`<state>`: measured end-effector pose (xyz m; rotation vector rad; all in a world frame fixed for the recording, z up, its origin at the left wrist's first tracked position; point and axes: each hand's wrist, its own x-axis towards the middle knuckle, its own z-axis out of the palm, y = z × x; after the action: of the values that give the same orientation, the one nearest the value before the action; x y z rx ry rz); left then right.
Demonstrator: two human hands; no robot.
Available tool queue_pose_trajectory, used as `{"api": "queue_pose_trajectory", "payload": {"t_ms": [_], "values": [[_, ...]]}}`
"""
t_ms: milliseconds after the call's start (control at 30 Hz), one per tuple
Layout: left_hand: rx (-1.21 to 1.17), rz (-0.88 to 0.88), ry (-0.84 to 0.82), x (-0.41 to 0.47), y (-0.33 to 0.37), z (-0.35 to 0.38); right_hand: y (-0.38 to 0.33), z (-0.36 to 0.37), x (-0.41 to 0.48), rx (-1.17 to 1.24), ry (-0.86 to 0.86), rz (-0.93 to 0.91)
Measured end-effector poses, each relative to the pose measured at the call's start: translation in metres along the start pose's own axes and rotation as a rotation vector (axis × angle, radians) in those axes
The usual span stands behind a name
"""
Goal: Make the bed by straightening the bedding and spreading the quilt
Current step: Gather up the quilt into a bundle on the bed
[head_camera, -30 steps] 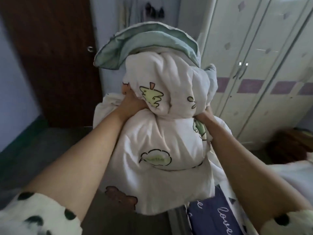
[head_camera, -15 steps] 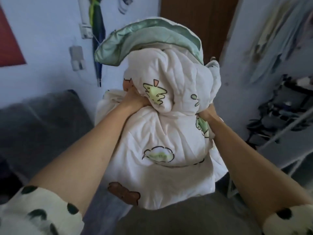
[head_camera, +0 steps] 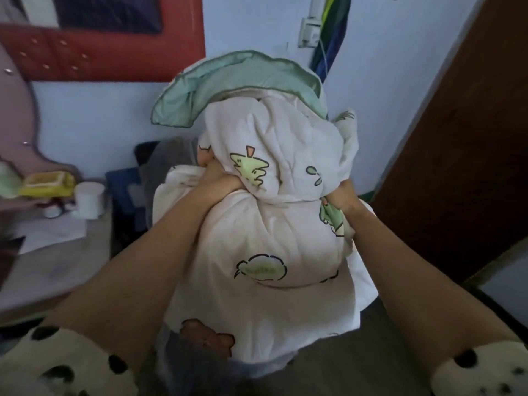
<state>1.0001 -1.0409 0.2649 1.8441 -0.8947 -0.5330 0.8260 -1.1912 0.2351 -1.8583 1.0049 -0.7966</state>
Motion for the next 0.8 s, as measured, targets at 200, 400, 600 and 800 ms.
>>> {"api": "queue_pose_trajectory", "payload": {"t_ms": [200, 400, 600, 800], "values": [[-0.092, -0.159, 0.134, 0.038, -0.079, -0.009, 0.025, 0.076, 0.061, 0.085, -0.2, -0.051], [-0.048, -0.277, 0.183, 0.058, -0.173, -0.003, 0.087, 0.146, 0.108, 0.049, -0.366, 0.042], [-0.056, -0.344, 0.202, 0.085, -0.263, 0.018, 0.156, 0.204, 0.132, 0.032, -0.445, 0.124], [0.16, -0.576, 0.118, 0.1, -0.354, 0.055, 0.252, 0.262, 0.142, -0.148, -0.562, 0.091]]}}
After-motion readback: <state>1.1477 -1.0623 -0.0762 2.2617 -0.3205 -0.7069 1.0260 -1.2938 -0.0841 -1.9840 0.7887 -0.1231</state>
